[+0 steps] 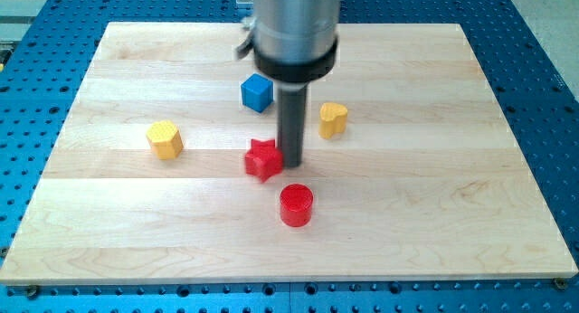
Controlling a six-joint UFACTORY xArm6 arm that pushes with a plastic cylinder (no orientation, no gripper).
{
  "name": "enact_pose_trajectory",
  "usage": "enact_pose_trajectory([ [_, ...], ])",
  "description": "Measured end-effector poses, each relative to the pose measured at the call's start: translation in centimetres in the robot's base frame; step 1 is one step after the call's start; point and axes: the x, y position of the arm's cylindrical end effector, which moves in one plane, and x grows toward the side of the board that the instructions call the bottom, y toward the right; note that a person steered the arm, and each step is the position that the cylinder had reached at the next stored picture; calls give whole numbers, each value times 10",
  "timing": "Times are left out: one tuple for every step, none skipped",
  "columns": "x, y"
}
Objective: Nudge the hexagon
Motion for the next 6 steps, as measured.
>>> enact_pose_trajectory([
  [-46, -16],
  [-27, -41],
  [14, -4],
  [-21, 1],
  [-52, -67],
  [-64, -124],
])
